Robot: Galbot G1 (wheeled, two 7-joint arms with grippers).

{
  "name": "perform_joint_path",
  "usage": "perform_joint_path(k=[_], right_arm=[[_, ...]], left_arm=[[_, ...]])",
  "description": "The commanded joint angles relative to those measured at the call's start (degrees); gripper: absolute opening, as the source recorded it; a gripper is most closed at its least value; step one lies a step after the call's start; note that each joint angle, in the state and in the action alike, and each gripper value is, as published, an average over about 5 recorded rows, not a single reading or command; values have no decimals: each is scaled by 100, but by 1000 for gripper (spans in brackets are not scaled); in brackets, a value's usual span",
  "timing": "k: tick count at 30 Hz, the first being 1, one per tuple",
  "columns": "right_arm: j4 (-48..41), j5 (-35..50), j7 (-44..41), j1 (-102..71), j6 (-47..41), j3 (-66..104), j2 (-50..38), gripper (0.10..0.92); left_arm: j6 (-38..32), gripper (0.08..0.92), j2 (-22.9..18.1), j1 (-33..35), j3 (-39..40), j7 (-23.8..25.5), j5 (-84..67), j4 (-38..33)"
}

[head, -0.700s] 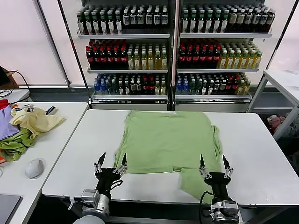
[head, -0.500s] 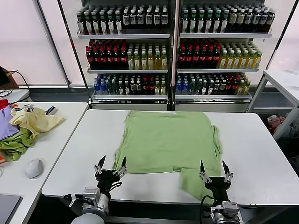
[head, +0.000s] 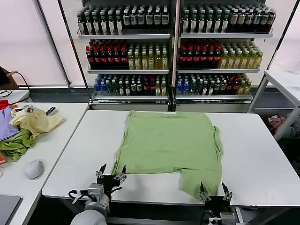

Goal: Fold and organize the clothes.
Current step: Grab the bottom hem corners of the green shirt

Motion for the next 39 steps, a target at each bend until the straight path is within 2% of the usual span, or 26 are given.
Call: perform_joint_path(k=[1, 3, 6, 13, 28, 32, 39], right_arm=[[17, 163, 1, -178, -190, -13, 6, 817], [-4, 174, 3, -165, -230, -27, 7, 797], [-51, 220, 42, -172, -290, -28, -1, 725], [-53, 457, 65, -287, -327, -22, 0, 521], [84, 604, -126, -285, -184, 94, -142, 192], [146, 677, -260, -198, 63, 142, -200, 131], [203, 897, -415, 331, 557, 235, -371, 121]], left_arm=[[207, 821, 65, -214, 100, -254, -127, 274], [206, 811, 58, -260, 145, -280, -128, 319], [203, 749, 56, -299, 196, -298, -152, 372], [213, 542, 78, -262, 293, -315, -466, 409], [213, 123, 104, -222, 372, -390, -889, 506], [155, 88, 117, -231, 341, -341, -969, 379], [-405, 88, 211, -280, 139, -184, -1045, -67]])
